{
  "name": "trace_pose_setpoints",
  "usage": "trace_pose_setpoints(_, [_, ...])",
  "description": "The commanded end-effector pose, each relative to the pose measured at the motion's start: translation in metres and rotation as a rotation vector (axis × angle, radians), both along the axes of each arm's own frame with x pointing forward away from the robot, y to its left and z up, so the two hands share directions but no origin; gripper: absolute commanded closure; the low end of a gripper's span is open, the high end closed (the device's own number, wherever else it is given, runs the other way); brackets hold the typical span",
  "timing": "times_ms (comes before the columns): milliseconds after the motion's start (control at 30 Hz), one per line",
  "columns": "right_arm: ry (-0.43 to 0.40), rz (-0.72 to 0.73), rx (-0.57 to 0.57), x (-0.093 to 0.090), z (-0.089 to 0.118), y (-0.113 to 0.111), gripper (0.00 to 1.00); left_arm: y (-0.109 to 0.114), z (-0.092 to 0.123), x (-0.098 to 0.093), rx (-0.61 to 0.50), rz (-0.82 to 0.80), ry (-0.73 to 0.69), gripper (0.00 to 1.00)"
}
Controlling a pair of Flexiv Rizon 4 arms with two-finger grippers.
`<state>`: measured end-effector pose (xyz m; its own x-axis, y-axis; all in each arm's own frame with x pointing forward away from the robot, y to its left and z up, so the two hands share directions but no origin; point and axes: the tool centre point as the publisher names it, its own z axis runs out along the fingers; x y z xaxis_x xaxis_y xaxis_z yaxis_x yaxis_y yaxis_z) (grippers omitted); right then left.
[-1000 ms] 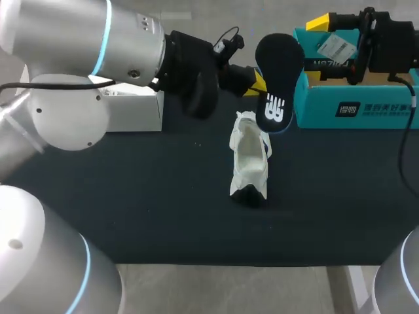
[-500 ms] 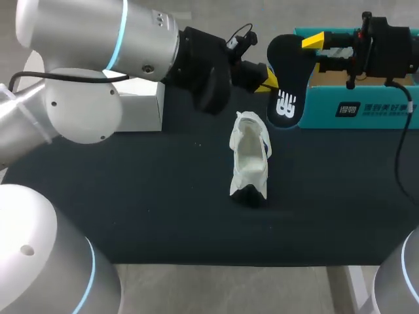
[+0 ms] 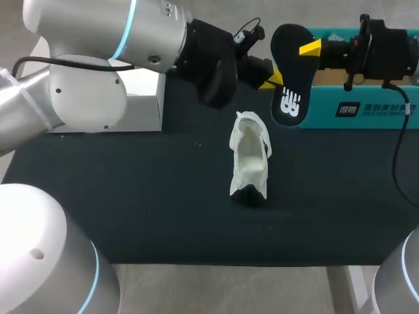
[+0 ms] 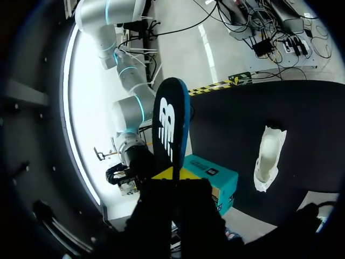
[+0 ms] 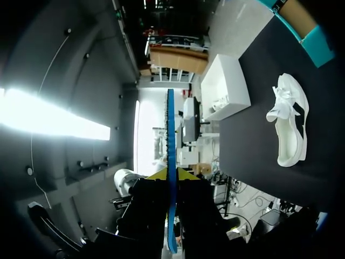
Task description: Take the shoe out of the shoebox, open the shoe tongue, remove and reinsert the insole, then place the shoe into the shoebox
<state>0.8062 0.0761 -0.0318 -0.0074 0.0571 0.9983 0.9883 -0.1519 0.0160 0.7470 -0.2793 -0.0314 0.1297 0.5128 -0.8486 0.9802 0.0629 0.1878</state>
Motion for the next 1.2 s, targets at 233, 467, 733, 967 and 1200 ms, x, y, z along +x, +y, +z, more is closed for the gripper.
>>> trace_pose_setpoints(233, [0.001,0.015,-0.020,0.008,-0.011,0.005,1.00,0.017,0.011,0.004,0.243,-0.013,0.100,0.00])
trace_pose_setpoints(467, [0.019,0.035,-0.071,0.009,-0.025,0.010,1.00,0.030,0.007,0.012,0.491,-0.038,0.068,0.00])
trace_pose_setpoints(733, [0.048,0.069,-0.092,0.009,-0.042,0.022,1.00,0.034,0.003,0.019,0.736,-0.051,-0.005,0.00])
trace_pose_setpoints(967, [0.070,0.106,-0.121,0.008,-0.051,0.036,1.00,0.026,0.009,0.021,0.909,-0.016,0.016,0.00])
trace_pose_setpoints(1200, [0.084,0.131,-0.122,0.009,-0.058,0.044,1.00,0.008,0.018,0.027,0.939,0.003,0.037,0.00])
